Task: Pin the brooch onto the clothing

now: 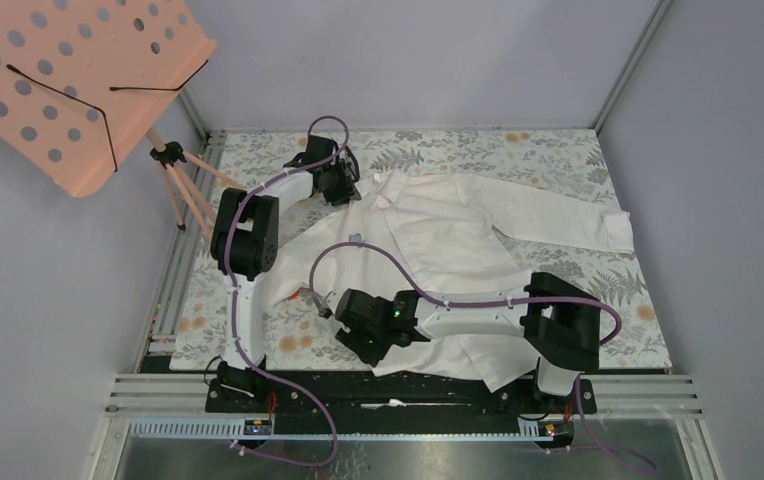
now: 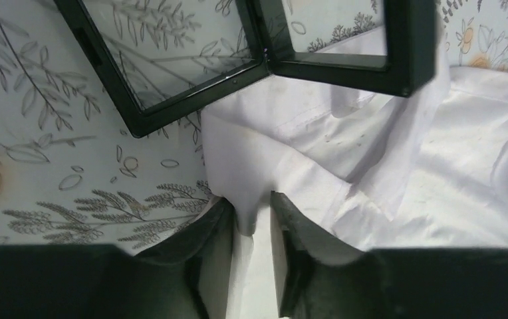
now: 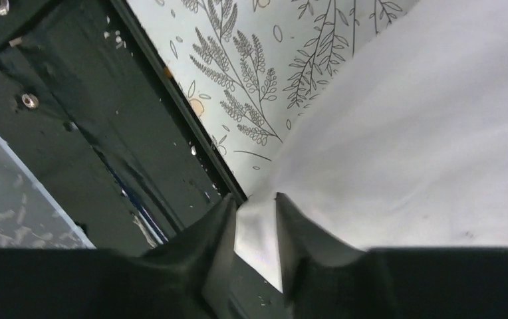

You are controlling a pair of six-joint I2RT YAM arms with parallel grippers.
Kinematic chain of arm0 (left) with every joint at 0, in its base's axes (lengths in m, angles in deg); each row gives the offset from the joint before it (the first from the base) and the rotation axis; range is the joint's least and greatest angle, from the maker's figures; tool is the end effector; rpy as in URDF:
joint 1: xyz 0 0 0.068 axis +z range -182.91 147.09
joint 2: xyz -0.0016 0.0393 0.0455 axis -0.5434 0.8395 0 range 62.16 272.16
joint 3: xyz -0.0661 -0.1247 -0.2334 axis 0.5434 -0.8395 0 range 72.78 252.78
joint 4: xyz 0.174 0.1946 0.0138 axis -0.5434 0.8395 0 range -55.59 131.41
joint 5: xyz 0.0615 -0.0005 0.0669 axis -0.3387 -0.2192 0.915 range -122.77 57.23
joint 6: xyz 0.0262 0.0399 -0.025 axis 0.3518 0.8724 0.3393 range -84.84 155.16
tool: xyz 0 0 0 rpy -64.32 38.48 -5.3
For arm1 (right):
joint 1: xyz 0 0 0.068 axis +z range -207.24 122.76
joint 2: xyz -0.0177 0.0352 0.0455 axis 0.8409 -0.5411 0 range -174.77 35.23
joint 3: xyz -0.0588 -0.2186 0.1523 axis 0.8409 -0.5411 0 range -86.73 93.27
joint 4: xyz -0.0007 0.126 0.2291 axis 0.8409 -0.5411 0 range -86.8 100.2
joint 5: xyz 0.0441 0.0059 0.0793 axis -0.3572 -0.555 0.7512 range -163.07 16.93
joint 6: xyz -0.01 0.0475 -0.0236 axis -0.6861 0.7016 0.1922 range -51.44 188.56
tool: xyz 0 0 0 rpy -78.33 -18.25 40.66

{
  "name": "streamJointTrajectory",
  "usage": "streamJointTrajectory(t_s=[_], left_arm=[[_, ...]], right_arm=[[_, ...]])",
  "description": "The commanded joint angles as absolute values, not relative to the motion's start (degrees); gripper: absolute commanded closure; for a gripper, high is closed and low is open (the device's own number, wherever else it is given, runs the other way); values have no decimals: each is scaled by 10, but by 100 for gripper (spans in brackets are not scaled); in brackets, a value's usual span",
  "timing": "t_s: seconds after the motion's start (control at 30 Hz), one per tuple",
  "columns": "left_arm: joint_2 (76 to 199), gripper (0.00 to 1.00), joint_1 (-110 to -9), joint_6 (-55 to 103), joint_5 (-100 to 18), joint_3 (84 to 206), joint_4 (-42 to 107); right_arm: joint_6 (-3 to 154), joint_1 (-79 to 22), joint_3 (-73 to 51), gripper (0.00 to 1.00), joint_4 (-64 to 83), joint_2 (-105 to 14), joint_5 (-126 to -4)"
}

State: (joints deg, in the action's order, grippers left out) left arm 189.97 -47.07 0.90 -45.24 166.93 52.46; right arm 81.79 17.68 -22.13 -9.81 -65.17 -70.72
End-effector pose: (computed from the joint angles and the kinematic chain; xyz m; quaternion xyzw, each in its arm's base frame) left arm 0.4697 -0.1263 0.1509 -0.1289 0.9309 -0.2273 0.2553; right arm 0.0931 0.3510 0.1878 -0.4952 0.8173 0.2186 0.1975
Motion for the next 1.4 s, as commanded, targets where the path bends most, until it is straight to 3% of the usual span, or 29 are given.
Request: streamJointTrajectory(t_s=[0.0,0.1,0.17,0.3,0.67,0.93,1.17,1.37], left_arm=[[1861,54,-463,28,-456,1657,476],[1807,26,-464,40,-463,1606,432],[1771,16,-464,52,-468,1577,411],[1701,6,-465,74,-448,1526,399],[1472,1,-465,52,-321,1341,356],[1304,1,-463,47,-247,1303,463],[1167,1,-464,120,-186,1321,537],[1036,1,-464,204,-129,1272,480]], right_arm=[[825,185,-201,49,-117,-621,-718],[835,175,-197,27,-127,-594,-751],[847,155,-198,19,-132,-575,-761],[863,77,-219,15,-129,-532,-740],[864,-242,-327,7,-94,-435,-713],[890,-487,-384,7,-68,-345,-662],[843,-538,-391,3,-71,-198,-763],[801,-538,-456,2,16,-67,-802]])
